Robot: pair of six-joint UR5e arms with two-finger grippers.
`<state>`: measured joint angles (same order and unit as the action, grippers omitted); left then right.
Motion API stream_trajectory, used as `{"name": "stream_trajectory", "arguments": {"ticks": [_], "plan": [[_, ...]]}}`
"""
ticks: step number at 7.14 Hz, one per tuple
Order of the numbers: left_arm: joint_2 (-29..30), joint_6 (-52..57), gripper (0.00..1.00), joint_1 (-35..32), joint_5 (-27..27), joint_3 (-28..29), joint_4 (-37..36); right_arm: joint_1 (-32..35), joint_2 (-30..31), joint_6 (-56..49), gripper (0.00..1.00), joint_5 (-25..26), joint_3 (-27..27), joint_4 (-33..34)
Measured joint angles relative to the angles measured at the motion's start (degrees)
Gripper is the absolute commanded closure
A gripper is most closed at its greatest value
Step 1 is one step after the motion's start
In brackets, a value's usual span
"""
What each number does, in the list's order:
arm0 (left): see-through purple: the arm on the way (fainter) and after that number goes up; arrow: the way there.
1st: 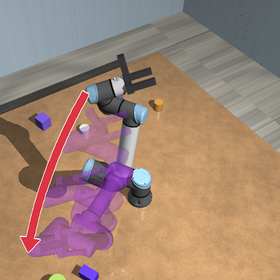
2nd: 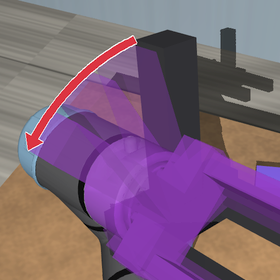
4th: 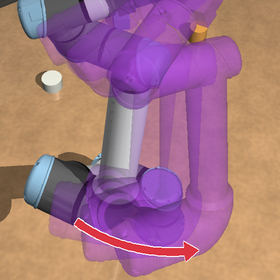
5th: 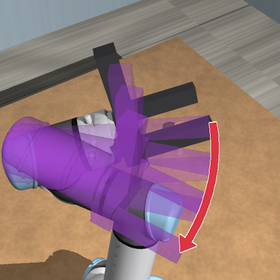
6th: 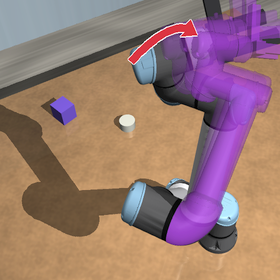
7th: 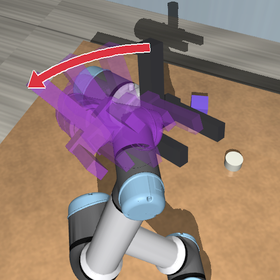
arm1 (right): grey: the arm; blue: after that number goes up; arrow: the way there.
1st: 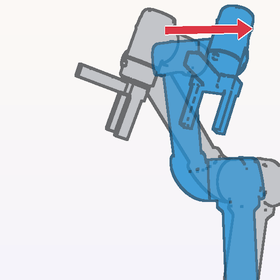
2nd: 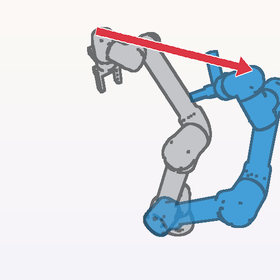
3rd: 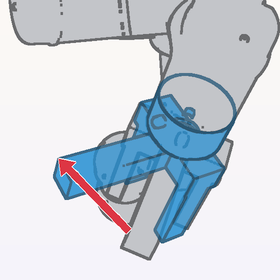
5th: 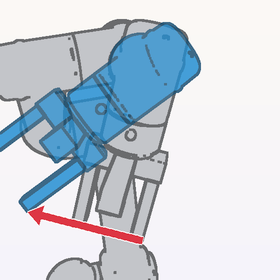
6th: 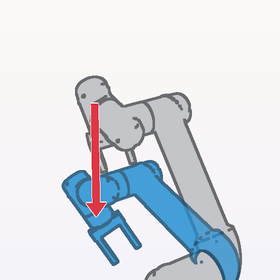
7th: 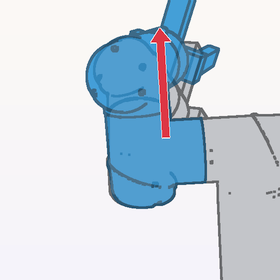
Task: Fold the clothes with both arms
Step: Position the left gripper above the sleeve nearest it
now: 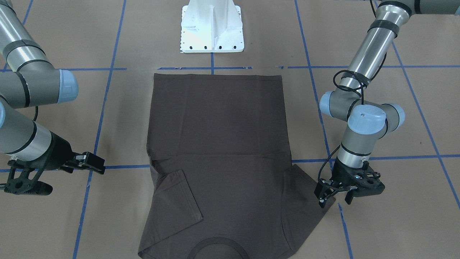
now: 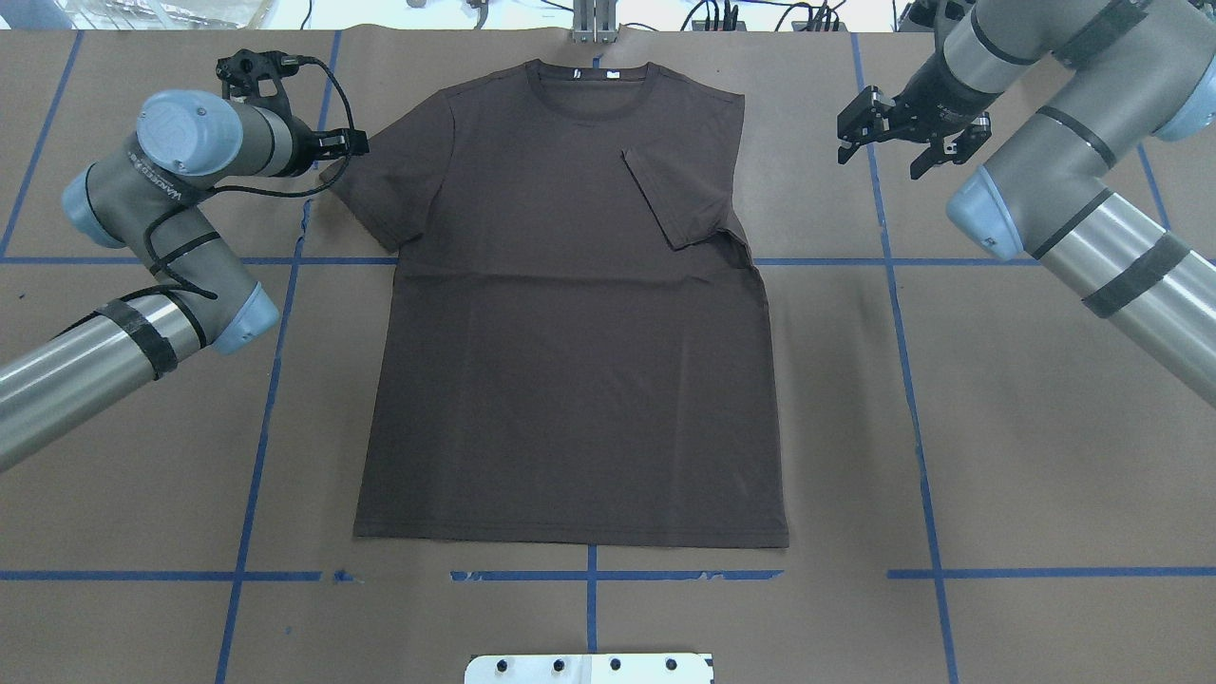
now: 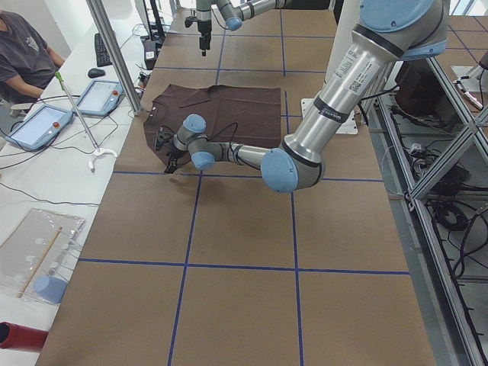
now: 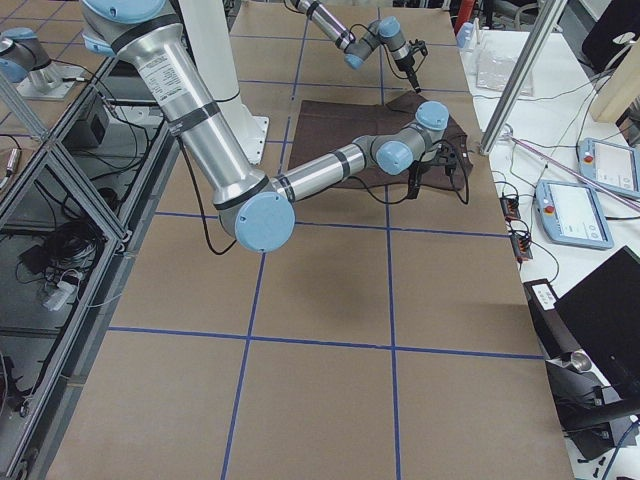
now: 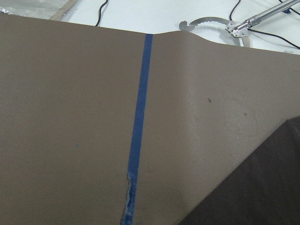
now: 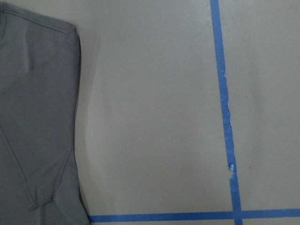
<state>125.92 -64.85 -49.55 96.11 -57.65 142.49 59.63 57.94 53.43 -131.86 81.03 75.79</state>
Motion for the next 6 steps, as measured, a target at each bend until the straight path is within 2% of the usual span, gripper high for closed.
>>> {"name": "stream_trajectory", "arguments": {"ticks": [2, 3, 4, 5, 6], "plan": [[0.3, 0.0, 0.08, 0.5, 0.0, 0.8, 0.5, -0.2, -0.2, 0.0, 0.0, 0.2, -0.3, 0.0], [0.3, 0.1, 0.15, 0.6, 0.0, 0.9, 0.6, -0.2, -0.4, 0.0, 0.0, 0.3, -0.4, 0.0], [0.3, 0.1, 0.27, 0.7, 0.0, 0.9, 0.7, -0.2, -0.5, 0.0, 0.0, 0.3, -0.5, 0.0], [0.3, 0.0, 0.46, 0.7, 0.0, 0.8, 0.7, -0.2, -0.6, 0.0, 0.0, 0.3, -0.5, 0.1], [0.2, 0.0, 0.52, 0.7, 0.0, 0.8, 0.6, -0.2, -0.6, 0.0, 0.0, 0.3, -0.5, 0.1]]}}
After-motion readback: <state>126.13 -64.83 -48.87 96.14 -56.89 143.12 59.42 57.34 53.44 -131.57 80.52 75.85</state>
